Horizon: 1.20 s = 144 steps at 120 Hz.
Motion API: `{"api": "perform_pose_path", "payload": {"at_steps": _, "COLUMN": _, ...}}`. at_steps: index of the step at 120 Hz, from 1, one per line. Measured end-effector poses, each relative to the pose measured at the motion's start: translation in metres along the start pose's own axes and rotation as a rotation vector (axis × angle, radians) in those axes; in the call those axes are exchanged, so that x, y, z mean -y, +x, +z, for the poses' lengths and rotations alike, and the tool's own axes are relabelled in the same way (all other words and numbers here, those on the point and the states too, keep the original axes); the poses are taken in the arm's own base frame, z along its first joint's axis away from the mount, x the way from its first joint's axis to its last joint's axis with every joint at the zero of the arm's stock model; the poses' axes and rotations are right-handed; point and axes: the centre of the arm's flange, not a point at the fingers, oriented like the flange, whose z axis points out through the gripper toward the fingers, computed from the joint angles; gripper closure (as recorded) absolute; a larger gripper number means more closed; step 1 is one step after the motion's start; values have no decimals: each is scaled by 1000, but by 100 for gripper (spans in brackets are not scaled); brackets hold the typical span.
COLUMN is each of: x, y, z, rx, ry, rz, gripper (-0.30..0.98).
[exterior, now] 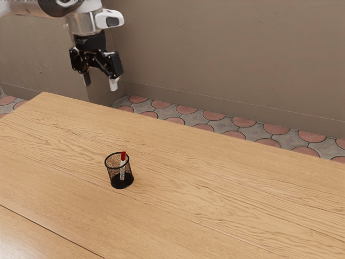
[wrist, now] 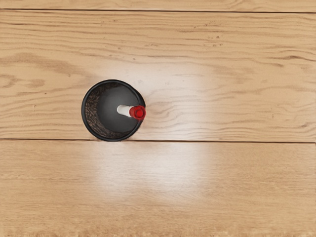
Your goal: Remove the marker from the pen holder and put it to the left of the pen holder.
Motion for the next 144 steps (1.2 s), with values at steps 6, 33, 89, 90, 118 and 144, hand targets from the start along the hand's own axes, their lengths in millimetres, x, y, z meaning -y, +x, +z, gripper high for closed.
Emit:
{"api": "perform_pose_path", "payload": {"at_steps": 6, "x": -5, "y": -2, "z": 7, "rx": 21, "ry": 4, "rz": 3, "gripper": 0}}
{"api": "perform_pose_path", "payload": {"at_steps": 33, "x": -20, "y": 65, "z": 154, "rx": 284, "ry": -6, "rz": -14, "gripper": 0}}
{"api": "perform_pose_path", "payload": {"at_steps": 89, "x": -55, "y": 84, "z": 250, "rx": 354, "ry": 218, "rz": 76, "gripper": 10}}
{"api": "perform_pose_path", "payload": {"at_steps": 90, "x": -55, "y": 85, "z": 250, "rx": 351, "ry": 219, "rz": 76, "gripper": 10}}
{"api": "perform_pose_path", "payload": {"at_steps": 118, "x": -36, "y": 102, "z": 266, "rx": 296, "ry": 208, "rz": 58, "gripper": 12}}
{"api": "perform_pose_path", "payload": {"at_steps": 144, "x": -19, "y": 106, "z": 280, "rx": 296, "ry": 204, "rz": 45, "gripper": 26}}
